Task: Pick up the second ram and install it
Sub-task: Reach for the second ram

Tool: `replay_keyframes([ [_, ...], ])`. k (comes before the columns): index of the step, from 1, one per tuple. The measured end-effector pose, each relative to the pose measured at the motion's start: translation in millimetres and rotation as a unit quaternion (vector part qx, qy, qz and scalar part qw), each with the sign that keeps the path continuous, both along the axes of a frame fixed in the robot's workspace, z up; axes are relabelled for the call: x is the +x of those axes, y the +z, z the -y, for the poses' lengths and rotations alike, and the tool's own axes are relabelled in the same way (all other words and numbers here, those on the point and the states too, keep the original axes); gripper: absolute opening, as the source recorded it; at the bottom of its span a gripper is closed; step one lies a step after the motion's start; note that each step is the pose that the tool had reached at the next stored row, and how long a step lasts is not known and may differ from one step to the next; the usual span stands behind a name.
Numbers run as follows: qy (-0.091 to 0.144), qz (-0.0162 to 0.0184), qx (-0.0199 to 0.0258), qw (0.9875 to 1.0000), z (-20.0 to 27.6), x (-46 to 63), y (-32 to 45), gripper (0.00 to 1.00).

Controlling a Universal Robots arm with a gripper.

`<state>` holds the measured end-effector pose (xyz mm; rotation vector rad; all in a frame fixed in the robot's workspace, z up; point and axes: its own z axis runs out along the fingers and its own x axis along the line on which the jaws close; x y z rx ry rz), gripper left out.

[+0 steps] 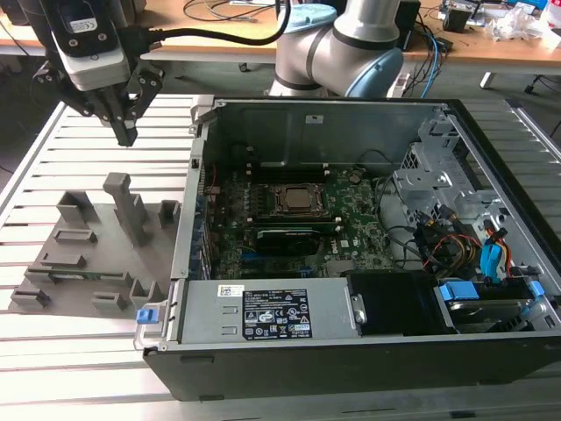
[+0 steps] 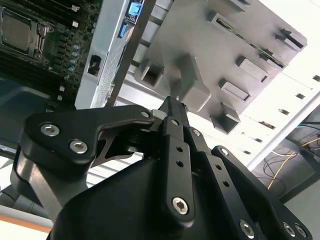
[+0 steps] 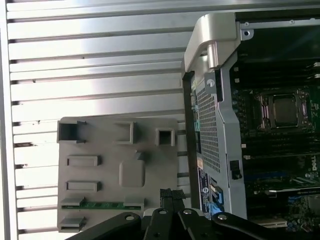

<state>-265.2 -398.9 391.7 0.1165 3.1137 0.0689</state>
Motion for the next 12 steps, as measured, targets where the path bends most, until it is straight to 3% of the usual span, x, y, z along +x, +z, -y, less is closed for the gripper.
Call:
replay_keyframes([
  [12, 0.000, 0.0000, 0.0000, 1.0000, 0.0, -24.6, -0.5, 0.11],
])
